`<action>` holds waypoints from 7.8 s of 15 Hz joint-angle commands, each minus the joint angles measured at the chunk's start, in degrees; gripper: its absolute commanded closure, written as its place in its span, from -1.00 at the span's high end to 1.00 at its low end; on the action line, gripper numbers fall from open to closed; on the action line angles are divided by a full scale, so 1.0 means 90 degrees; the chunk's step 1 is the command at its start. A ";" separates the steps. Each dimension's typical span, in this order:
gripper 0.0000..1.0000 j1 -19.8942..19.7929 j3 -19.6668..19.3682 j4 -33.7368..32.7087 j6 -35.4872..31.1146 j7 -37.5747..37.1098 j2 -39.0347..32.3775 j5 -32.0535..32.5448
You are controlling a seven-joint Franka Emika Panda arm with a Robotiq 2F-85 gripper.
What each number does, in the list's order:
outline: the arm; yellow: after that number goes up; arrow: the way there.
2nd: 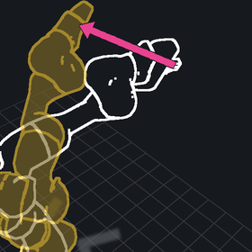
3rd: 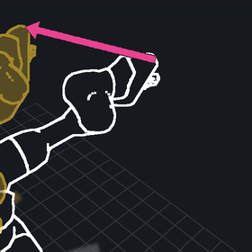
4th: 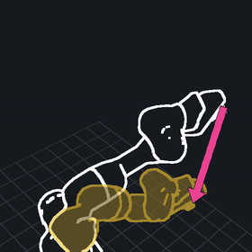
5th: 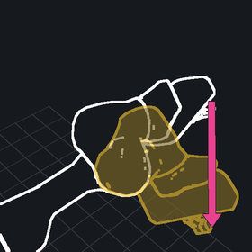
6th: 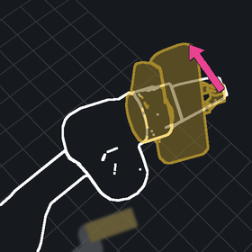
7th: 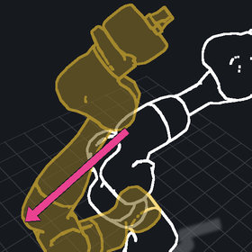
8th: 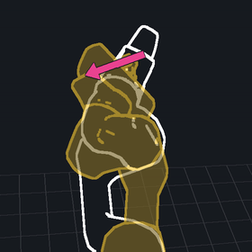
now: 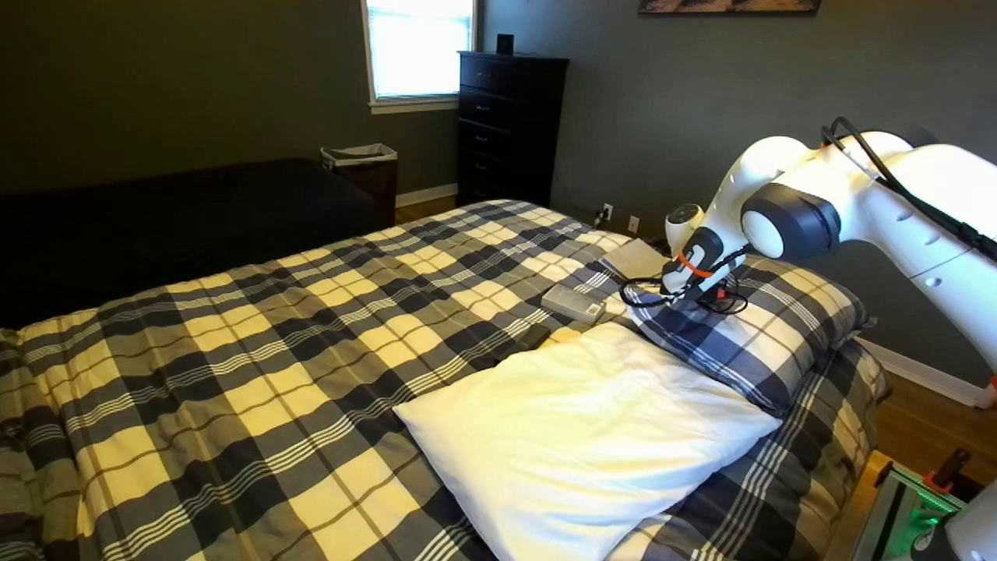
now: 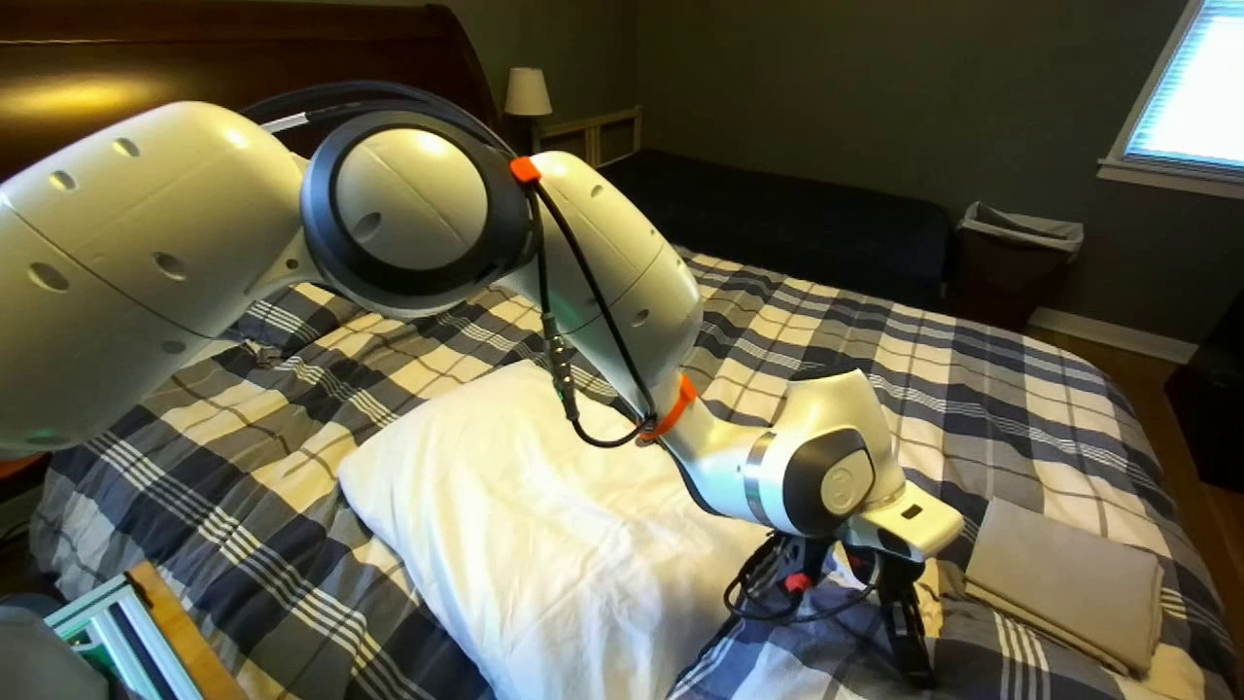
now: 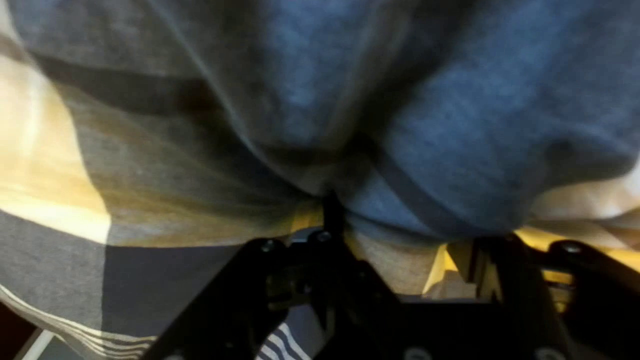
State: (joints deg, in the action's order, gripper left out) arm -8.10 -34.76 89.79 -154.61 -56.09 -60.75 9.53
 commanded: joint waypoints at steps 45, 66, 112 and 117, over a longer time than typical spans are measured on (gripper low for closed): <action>-0.83 -0.0039 0.1961 0.2685 0.3960 -0.0306 0.6038 0.0364; -0.96 0.0280 0.3189 0.2545 0.7465 -0.3518 0.7210 -0.0974; 0.71 0.1393 0.3794 0.1627 0.6114 -0.3875 0.5849 -0.0816; 1.00 0.1313 0.3798 0.1753 0.6412 -0.2593 0.6255 0.0153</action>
State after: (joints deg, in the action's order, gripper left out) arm 4.09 -0.63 102.22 -97.22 -85.29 -8.03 5.93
